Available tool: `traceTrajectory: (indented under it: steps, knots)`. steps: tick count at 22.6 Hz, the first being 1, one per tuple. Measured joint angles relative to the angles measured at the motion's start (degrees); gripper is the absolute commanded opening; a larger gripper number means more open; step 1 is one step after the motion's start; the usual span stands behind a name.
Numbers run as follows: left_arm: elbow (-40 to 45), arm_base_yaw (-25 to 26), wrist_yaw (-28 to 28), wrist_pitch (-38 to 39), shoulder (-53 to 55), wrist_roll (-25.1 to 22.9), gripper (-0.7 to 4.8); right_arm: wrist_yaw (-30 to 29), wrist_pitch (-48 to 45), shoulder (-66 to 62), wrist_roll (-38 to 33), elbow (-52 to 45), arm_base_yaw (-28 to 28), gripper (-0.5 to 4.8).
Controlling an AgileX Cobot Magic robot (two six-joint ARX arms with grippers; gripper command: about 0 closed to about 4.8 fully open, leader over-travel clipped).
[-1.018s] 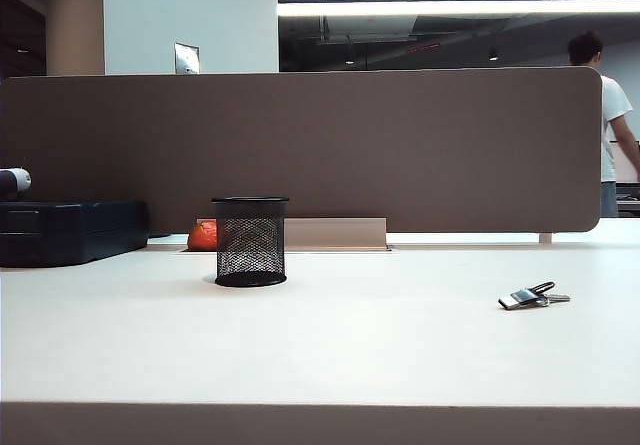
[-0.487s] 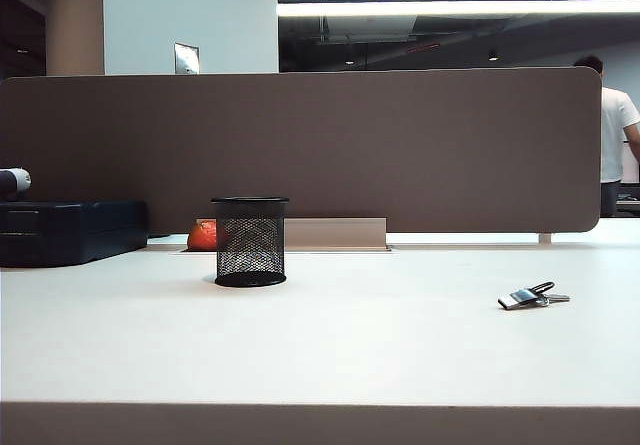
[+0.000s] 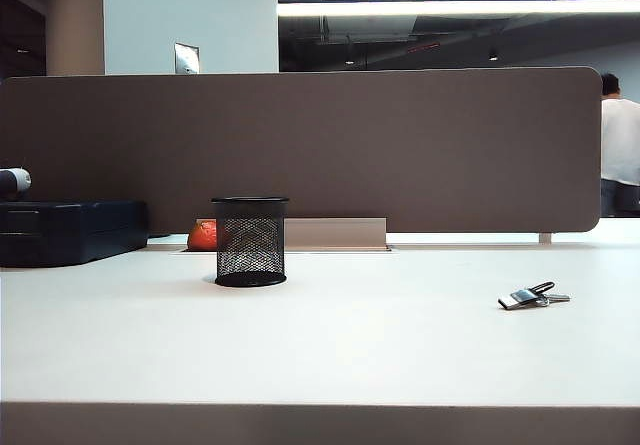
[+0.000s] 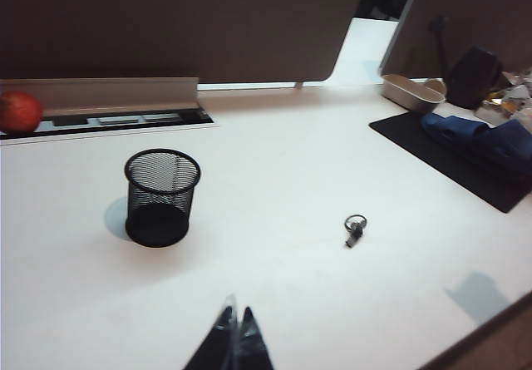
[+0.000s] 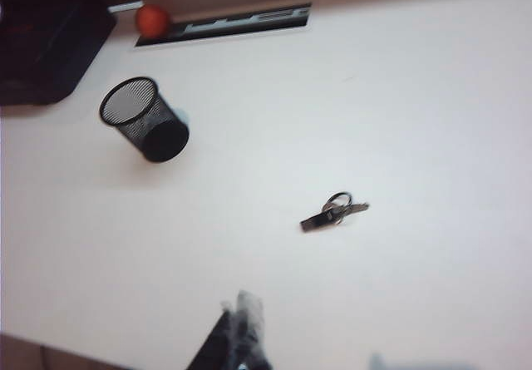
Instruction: Pick up a bunch of keys from the table, then put them into the black basket.
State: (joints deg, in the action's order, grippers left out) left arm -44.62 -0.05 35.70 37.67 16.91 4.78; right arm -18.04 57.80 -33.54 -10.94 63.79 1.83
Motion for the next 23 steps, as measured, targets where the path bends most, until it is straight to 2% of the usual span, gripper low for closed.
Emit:
traceTrajectory:
  steps: [1, 2, 3, 8, 10, 11, 13, 17, 20, 23]
  knots:
    - [-0.7, 0.0, 0.5, 0.7, 0.9, 0.0, -0.06, -0.7, 0.4, -0.4, 0.0, 0.0, 0.0, 1.19]
    - [-1.9, 0.0, 1.4, 1.7, 3.0, 0.0, -0.06, -1.3, 0.8, -1.3, -0.2, 0.0, 0.0, 2.58]
    - [-2.7, 0.0, 1.6, 2.7, 4.7, 0.0, -0.06, -1.3, 0.8, -2.2, -0.7, 0.0, 0.0, 3.12]
    - [-4.0, 0.0, 1.7, 3.7, 6.5, -0.7, -0.06, -1.4, 1.0, -5.7, -1.2, 0.0, 0.0, 3.39]
    - [-4.2, 0.0, 4.0, 3.7, 6.6, -1.6, -0.06, -2.4, 1.2, -8.8, -1.1, 0.0, 0.0, 4.26]
    - [-4.2, 0.0, 6.0, 3.7, 7.0, -2.2, -0.06, -3.8, 1.2, -11.5, -1.2, 0.0, 0.0, 4.33]
    - [-4.2, 0.0, 6.8, 3.7, 7.0, -2.4, -0.06, -5.7, 1.2, -16.3, -1.2, 0.0, 0.0, 4.33]
    - [-4.2, 0.0, 8.0, 3.8, 7.0, -2.4, -0.06, -6.1, 1.2, -21.6, -1.2, 0.0, 0.8, 4.34]
    - [-4.2, 0.0, 10.0, 3.8, 7.0, -2.5, -0.06, -6.2, 1.1, -26.9, -1.2, 0.1, 0.7, 4.79]
    - [-4.2, 0.0, 10.6, 4.0, 7.1, -2.6, -0.06, -6.2, 1.0, -31.5, -1.2, 0.1, 0.8, 4.79]
